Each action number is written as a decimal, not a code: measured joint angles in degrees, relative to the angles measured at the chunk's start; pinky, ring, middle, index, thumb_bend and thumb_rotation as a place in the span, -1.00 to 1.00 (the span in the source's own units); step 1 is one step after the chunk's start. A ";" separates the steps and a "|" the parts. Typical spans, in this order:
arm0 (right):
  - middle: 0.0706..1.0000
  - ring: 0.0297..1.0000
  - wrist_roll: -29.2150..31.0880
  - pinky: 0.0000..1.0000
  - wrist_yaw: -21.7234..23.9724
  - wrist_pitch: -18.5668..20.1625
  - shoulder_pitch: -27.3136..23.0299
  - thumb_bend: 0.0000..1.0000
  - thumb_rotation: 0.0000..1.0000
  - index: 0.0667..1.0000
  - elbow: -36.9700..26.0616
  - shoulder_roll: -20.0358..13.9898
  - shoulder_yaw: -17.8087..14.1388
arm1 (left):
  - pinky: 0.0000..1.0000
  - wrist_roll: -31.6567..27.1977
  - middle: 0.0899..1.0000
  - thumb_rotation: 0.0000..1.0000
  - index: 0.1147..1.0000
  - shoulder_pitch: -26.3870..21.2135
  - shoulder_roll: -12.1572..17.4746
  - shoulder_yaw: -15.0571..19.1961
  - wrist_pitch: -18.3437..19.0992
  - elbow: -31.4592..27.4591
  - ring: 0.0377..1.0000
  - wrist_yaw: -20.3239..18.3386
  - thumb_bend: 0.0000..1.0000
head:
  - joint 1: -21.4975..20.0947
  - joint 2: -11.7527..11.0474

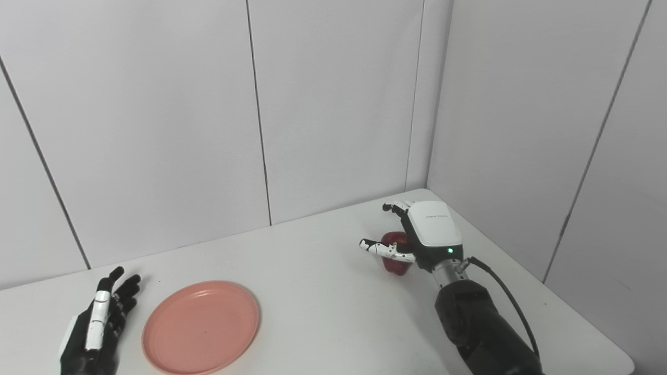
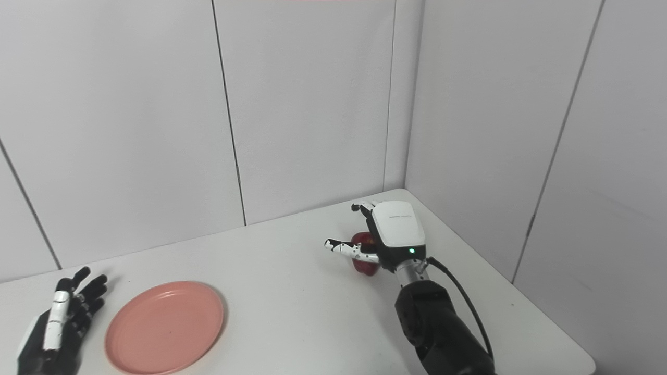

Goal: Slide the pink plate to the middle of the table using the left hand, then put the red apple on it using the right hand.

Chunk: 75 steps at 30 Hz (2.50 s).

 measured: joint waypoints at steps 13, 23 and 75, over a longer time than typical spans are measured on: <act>0.38 0.38 1.16 0.39 -0.11 1.29 -0.94 0.72 1.00 0.38 5.11 -0.12 1.22 | 0.94 0.03 0.72 0.75 0.79 0.11 0.06 -0.16 0.02 -0.13 0.84 0.01 0.65 | 0.35 0.00; 0.39 0.38 2.44 0.38 -0.66 1.37 -2.59 0.71 0.99 0.39 8.23 -1.19 2.59 | 0.93 0.10 0.73 0.74 0.78 0.28 0.14 -0.61 0.06 -0.50 0.84 0.11 0.69 | 1.41 0.09; -0.35 -0.47 11.40 -0.56 0.55 1.69 -4.71 0.16 0.28 0.05 13.08 -1.70 6.68 | 0.82 1.11 0.65 0.73 0.72 0.81 0.24 -1.45 0.04 -1.24 0.77 1.13 0.73 | 2.72 0.97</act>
